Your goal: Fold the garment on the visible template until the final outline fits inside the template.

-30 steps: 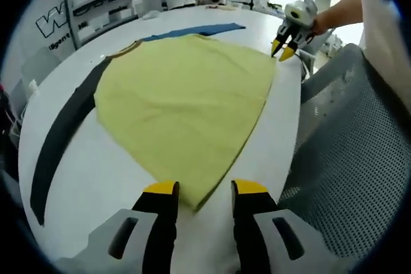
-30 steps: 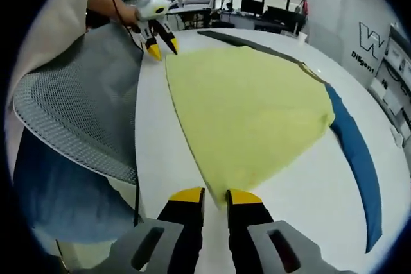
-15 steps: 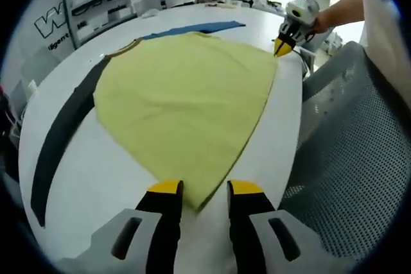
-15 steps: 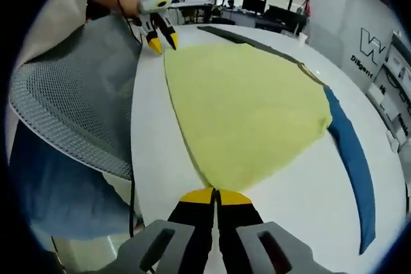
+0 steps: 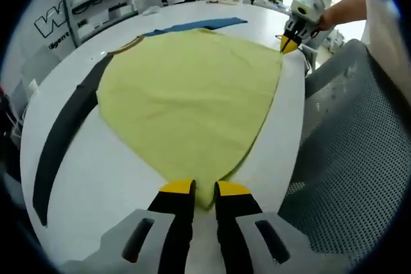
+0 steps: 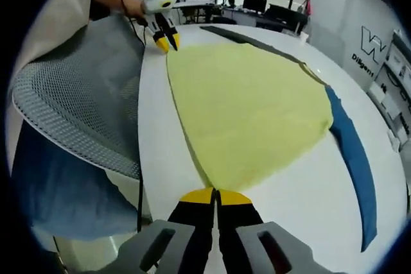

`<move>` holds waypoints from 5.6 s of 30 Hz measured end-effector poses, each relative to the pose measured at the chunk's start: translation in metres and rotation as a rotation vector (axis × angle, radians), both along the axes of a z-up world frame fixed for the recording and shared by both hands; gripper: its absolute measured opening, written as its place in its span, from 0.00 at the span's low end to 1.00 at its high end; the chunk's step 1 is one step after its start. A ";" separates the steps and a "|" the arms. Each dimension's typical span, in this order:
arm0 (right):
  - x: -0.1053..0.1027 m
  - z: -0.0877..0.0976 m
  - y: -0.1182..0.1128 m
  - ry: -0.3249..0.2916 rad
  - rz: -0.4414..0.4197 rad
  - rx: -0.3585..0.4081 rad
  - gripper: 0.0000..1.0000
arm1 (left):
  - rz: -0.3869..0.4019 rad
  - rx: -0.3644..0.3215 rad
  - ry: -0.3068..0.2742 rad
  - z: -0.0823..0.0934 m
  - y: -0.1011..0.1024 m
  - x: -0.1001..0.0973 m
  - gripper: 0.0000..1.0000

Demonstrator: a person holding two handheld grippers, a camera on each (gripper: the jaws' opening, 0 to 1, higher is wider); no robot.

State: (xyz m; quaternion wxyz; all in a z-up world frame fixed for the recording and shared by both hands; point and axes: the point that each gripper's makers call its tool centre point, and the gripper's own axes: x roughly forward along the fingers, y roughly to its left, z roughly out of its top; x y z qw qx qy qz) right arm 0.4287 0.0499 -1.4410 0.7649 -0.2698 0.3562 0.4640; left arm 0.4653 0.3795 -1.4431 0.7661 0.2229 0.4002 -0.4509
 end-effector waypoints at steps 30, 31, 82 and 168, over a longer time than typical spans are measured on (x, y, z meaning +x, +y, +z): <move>-0.010 -0.003 -0.003 0.007 0.022 -0.052 0.00 | -0.012 -0.002 0.006 0.000 0.004 -0.012 0.03; -0.011 -0.002 -0.003 0.003 0.028 -0.058 0.00 | -0.009 -0.004 0.012 0.000 0.004 -0.013 0.04; 0.052 0.036 -0.014 0.000 -0.369 0.236 0.16 | 0.502 -0.316 -0.063 0.056 0.064 0.066 0.33; 0.171 0.015 -0.279 -0.012 -1.368 0.339 0.06 | 0.448 -0.351 -0.087 0.064 -0.015 0.056 0.63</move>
